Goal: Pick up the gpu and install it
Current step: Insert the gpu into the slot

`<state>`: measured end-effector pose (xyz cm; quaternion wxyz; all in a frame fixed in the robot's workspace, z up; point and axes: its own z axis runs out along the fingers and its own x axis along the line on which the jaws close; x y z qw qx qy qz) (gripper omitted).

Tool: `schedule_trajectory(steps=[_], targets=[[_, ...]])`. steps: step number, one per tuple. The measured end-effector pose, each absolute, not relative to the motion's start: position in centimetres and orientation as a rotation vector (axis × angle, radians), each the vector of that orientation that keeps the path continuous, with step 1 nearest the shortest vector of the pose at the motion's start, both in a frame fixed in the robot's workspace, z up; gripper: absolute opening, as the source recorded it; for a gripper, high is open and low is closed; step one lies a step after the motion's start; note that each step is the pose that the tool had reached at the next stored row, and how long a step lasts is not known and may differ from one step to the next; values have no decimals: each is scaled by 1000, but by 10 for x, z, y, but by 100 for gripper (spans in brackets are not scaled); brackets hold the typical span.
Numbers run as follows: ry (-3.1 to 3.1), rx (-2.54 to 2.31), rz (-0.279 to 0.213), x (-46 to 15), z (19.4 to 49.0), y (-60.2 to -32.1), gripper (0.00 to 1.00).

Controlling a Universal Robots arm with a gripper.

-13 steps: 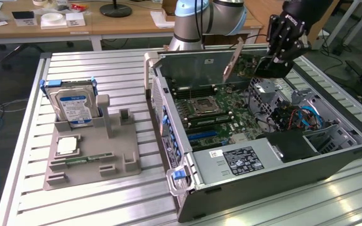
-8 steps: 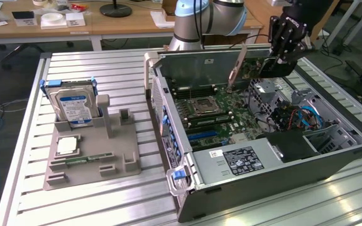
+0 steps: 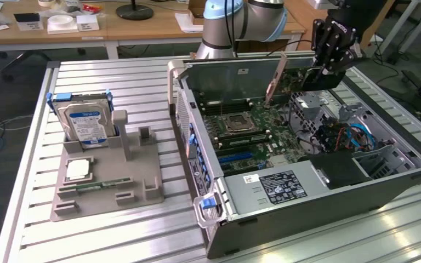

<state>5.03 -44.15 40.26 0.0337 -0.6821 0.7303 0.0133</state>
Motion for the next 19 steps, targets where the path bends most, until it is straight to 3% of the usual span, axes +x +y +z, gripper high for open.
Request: schedule_trajectory(steps=[19], targets=[[2246,-2098,41,35,400,-442,27]])
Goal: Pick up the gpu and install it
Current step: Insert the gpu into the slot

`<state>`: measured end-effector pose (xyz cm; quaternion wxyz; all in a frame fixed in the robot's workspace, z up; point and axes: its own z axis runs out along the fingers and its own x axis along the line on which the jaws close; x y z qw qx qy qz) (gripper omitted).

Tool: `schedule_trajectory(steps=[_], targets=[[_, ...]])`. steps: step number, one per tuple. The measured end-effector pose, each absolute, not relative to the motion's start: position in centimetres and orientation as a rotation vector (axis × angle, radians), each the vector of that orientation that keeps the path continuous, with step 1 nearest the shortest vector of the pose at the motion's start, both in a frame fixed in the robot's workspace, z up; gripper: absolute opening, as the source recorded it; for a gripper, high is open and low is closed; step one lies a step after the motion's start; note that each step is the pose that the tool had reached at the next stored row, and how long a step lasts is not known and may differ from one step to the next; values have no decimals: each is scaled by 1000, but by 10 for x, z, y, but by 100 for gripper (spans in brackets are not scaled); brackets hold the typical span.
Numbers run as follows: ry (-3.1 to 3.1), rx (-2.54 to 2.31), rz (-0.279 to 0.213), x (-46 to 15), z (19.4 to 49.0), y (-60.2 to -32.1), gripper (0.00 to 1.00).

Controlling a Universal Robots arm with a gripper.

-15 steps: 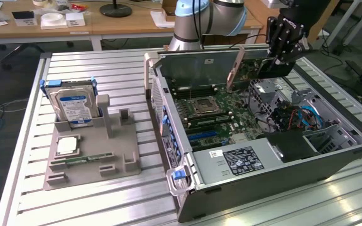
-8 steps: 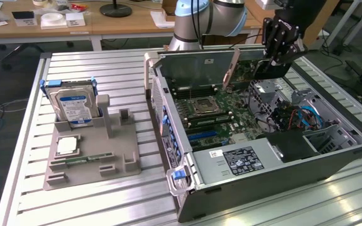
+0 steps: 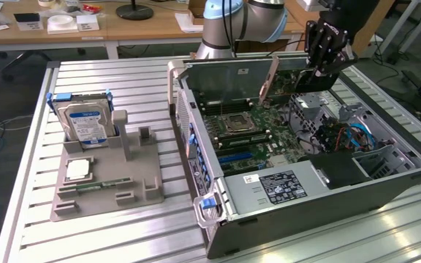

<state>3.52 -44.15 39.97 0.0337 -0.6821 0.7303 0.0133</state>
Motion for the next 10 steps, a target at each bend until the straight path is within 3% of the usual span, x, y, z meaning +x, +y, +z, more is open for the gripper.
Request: schedule_trajectory(steps=[10], targets=[[2247,-2098,41,29,399,-442,27]])
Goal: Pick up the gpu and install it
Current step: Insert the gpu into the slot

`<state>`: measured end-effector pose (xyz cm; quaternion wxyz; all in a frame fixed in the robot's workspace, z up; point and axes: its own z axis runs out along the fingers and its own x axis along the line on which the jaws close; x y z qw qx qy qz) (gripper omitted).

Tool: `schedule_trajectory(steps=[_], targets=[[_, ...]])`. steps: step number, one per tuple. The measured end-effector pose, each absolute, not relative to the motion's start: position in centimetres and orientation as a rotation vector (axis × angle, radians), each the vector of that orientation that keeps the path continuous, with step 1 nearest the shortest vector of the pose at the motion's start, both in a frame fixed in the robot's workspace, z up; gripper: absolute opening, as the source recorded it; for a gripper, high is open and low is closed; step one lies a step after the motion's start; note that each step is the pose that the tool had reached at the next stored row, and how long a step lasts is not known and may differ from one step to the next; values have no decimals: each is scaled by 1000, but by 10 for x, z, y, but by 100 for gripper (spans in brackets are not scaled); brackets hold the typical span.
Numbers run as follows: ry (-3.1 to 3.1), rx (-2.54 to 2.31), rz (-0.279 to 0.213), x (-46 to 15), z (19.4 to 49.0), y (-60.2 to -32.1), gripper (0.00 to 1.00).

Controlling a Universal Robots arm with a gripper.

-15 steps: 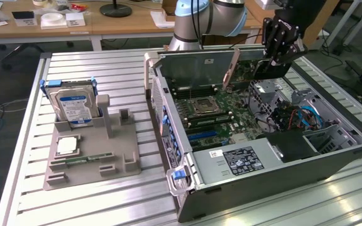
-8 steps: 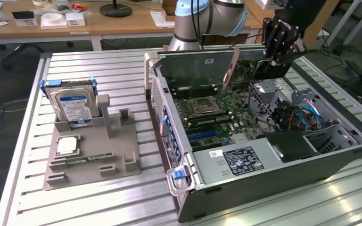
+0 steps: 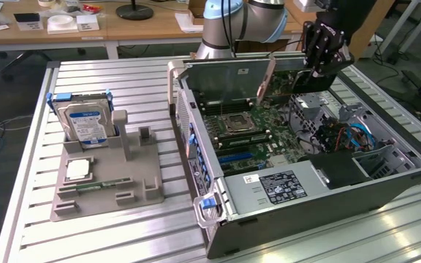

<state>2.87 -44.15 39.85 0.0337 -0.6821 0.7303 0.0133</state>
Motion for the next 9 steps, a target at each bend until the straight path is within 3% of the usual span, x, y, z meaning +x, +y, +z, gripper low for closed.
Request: schedule_trajectory(steps=[9], targets=[[2246,-2098,41,23,398,-441,27]])
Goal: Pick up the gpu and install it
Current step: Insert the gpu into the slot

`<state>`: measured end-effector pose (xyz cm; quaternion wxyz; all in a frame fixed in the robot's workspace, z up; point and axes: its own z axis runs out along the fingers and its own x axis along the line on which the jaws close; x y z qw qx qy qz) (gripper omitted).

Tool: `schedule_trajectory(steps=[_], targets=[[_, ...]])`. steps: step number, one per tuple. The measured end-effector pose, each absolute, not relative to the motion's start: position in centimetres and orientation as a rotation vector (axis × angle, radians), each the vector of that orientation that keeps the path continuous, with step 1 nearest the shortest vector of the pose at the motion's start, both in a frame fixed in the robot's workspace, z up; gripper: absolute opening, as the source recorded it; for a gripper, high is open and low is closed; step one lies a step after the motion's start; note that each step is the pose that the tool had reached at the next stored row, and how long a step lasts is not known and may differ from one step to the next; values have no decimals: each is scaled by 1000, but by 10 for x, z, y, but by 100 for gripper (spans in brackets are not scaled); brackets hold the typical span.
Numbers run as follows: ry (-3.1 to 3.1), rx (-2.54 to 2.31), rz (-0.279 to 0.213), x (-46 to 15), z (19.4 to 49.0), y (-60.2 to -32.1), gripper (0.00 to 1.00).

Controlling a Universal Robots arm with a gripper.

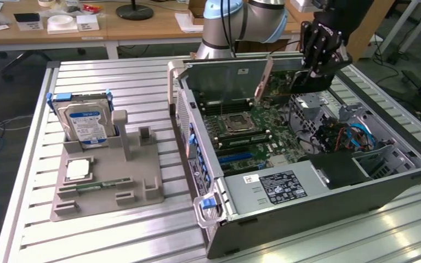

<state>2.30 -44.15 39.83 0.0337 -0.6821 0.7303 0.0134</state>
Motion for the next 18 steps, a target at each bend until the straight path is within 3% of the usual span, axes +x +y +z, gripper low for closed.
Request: schedule_trajectory(steps=[18], targets=[[2251,-2093,41,-7,396,-445,27]])
